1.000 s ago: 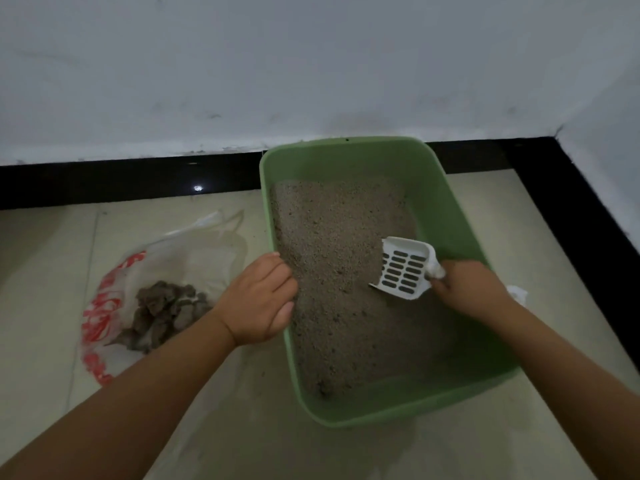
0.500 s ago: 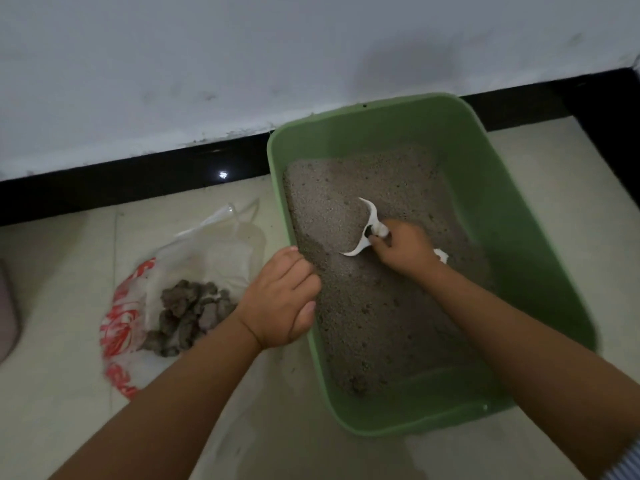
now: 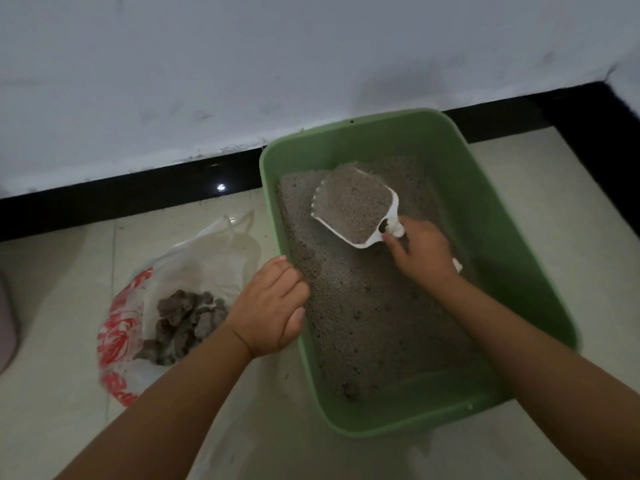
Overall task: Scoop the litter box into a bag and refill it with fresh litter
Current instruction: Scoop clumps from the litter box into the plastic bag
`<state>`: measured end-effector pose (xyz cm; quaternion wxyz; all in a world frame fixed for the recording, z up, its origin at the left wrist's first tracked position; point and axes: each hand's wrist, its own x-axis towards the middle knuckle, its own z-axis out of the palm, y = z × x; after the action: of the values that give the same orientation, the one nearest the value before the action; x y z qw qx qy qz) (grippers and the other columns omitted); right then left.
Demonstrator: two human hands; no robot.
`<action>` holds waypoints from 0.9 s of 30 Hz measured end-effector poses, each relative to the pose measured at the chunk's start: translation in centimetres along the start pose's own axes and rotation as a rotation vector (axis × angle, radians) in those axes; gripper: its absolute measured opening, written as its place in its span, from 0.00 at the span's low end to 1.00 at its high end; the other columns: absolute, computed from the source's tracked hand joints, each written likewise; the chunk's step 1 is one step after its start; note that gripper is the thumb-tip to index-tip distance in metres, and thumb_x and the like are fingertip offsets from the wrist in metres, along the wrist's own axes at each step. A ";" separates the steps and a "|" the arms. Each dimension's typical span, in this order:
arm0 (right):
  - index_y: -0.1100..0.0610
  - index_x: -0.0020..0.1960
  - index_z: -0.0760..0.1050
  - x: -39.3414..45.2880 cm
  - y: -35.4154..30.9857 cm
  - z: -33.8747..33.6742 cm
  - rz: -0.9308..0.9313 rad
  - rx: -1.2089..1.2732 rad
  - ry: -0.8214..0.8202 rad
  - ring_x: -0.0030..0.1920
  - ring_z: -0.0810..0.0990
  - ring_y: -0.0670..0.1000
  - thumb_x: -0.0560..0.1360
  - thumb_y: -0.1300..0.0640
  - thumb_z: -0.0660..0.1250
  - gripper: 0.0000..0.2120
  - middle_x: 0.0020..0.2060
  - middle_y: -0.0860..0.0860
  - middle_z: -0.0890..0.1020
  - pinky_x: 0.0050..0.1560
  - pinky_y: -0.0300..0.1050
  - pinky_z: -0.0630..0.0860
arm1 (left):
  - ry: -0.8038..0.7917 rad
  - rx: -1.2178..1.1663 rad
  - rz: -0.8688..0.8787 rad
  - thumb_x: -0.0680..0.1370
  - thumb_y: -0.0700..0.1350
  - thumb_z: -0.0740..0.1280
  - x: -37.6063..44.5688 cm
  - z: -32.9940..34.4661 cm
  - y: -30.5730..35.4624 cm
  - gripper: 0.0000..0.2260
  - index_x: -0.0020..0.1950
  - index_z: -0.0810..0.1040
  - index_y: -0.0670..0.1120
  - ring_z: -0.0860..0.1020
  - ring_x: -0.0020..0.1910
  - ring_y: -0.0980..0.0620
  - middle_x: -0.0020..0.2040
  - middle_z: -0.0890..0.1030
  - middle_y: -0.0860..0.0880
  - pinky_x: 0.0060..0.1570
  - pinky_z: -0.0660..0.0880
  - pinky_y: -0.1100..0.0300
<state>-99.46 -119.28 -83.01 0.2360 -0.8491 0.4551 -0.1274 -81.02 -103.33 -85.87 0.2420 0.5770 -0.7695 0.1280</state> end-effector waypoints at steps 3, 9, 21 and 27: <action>0.65 0.46 0.75 -1.0 -0.1 -0.5 -0.018 0.043 -0.037 0.40 0.69 0.51 0.78 0.56 0.61 0.11 0.37 0.57 0.73 0.35 0.42 0.56 | -0.005 0.010 0.006 0.79 0.46 0.46 0.1 0.0 0.0 0.11 0.42 0.63 0.44 0.65 0.42 0.46 0.33 0.74 0.42 0.60 0.64 0.50; 0.59 0.42 0.69 -2.4 0.1 -1.7 0.019 0.058 -0.100 0.37 0.67 0.50 0.78 0.58 0.61 0.07 0.29 0.46 0.66 0.30 0.38 0.58 | -0.043 0.013 0.022 0.71 0.44 0.53 0.2 -0.4 0.1 0.03 0.42 0.63 0.44 0.65 0.41 0.46 0.33 0.74 0.42 0.60 0.64 0.51; 0.65 0.46 0.74 -3.7 1.5 -5.8 -0.079 -0.006 -0.249 0.39 0.69 0.52 0.78 0.59 0.60 0.09 0.35 0.53 0.71 0.36 0.41 0.57 | -0.040 0.007 0.010 0.70 0.43 0.55 0.2 -0.8 0.5 0.03 0.41 0.62 0.45 0.64 0.41 0.46 0.33 0.74 0.41 0.59 0.64 0.51; 0.59 0.46 0.75 -3.8 1.8 -6.4 -0.135 -0.053 -0.243 0.41 0.67 0.49 0.74 0.53 0.59 0.11 0.36 0.49 0.72 0.40 0.39 0.59 | -0.052 0.007 0.005 0.70 0.44 0.55 0.2 -1.0 0.5 0.04 0.41 0.62 0.44 0.64 0.41 0.47 0.33 0.73 0.42 0.56 0.64 0.51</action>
<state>-105.60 -118.79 -78.50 0.2578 -0.8929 0.3683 -0.0272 -81.37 -102.89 -84.90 0.2195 0.5791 -0.7765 0.1163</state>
